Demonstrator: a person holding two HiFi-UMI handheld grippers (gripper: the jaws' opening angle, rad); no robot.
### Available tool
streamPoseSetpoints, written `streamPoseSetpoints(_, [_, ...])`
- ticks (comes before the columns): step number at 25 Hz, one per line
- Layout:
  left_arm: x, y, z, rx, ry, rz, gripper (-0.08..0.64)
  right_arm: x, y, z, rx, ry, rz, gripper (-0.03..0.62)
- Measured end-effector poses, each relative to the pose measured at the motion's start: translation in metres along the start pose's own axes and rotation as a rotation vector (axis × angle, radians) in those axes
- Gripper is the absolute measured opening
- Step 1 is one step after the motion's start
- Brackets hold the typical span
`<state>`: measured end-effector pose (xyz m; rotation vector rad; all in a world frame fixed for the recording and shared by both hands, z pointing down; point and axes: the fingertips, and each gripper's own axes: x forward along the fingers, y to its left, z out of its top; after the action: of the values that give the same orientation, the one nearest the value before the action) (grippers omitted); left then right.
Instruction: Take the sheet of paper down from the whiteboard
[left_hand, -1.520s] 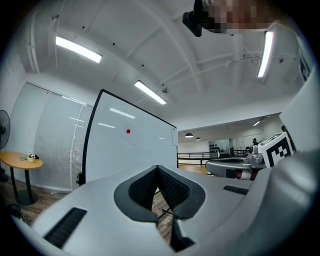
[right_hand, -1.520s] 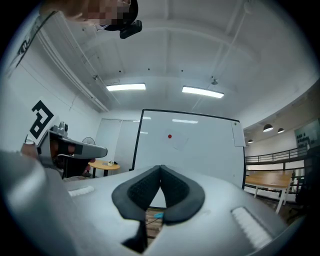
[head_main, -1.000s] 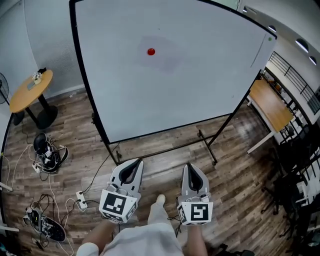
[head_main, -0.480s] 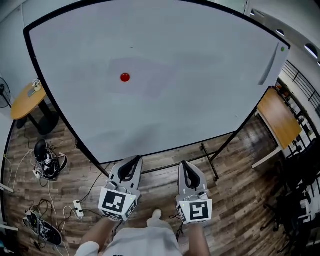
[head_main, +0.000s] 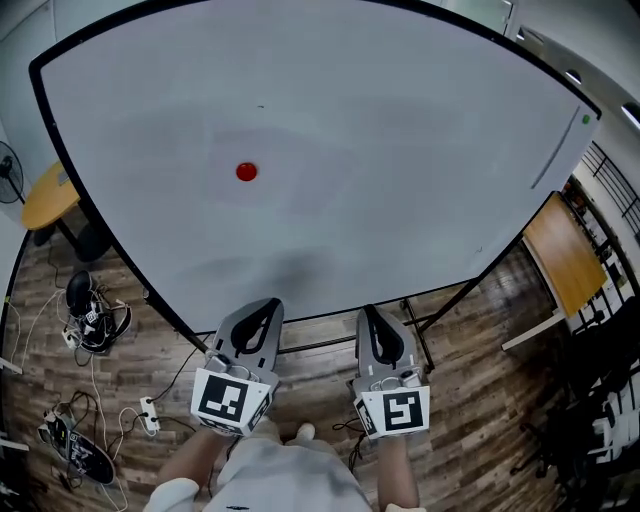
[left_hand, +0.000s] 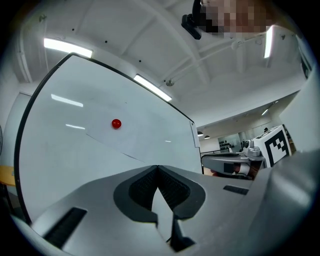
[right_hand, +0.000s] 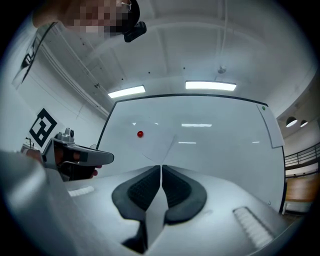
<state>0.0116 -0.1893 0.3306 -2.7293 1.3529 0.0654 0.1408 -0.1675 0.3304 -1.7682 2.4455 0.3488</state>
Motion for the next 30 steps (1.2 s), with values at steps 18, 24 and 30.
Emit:
streamPoseSetpoints(18, [0.027, 0.046, 0.032, 0.054, -0.066, -0.025, 0.006, 0.056, -0.002, 0.015, -0.011, -0.044, -0.036, 0.009])
streamPoseSetpoints(24, [0.03, 0.047, 0.042, 0.059, -0.082, -0.025, 0.006, 0.069, -0.01, 0.026, 0.036, -0.067, -0.021, 0.009])
streamPoseSetpoints(30, [0.033, 0.046, 0.043, 0.058, -0.08, -0.025, 0.006, 0.09, -0.023, 0.046, 0.02, -0.091, 0.02, 0.029])
